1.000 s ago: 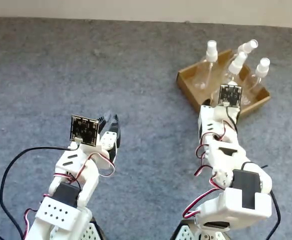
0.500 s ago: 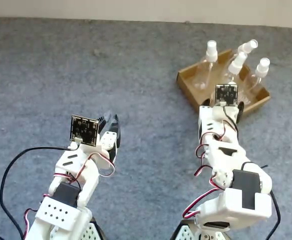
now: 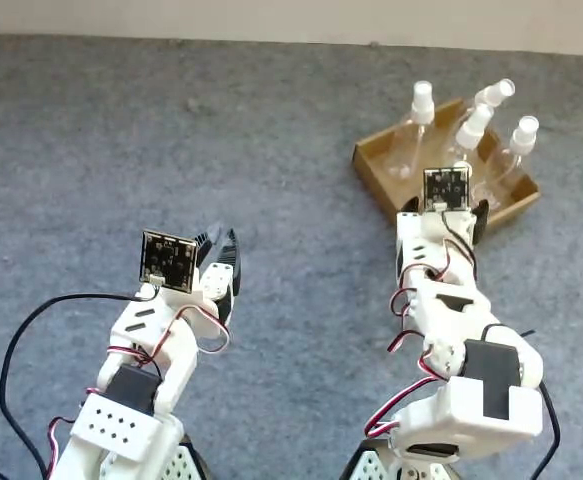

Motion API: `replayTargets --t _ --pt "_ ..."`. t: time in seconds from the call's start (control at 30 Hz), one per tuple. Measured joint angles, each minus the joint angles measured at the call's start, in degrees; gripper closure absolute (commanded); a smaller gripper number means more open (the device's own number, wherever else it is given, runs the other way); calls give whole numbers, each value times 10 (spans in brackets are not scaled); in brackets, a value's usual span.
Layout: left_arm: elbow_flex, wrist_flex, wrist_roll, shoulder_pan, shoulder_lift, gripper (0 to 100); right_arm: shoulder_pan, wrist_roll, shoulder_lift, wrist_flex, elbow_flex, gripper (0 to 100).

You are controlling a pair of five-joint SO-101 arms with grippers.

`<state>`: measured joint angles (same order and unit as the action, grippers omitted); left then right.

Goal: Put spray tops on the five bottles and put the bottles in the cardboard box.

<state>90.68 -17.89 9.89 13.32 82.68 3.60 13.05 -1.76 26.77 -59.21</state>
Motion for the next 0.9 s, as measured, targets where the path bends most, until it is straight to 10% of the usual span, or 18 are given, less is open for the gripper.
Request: replayTargets --t 0.7,0.9 --pt "0 0 0 0 0 979 0 0 6 -3 0 511" --pt "0 0 0 0 0 979 1 0 106 -142 0 511"
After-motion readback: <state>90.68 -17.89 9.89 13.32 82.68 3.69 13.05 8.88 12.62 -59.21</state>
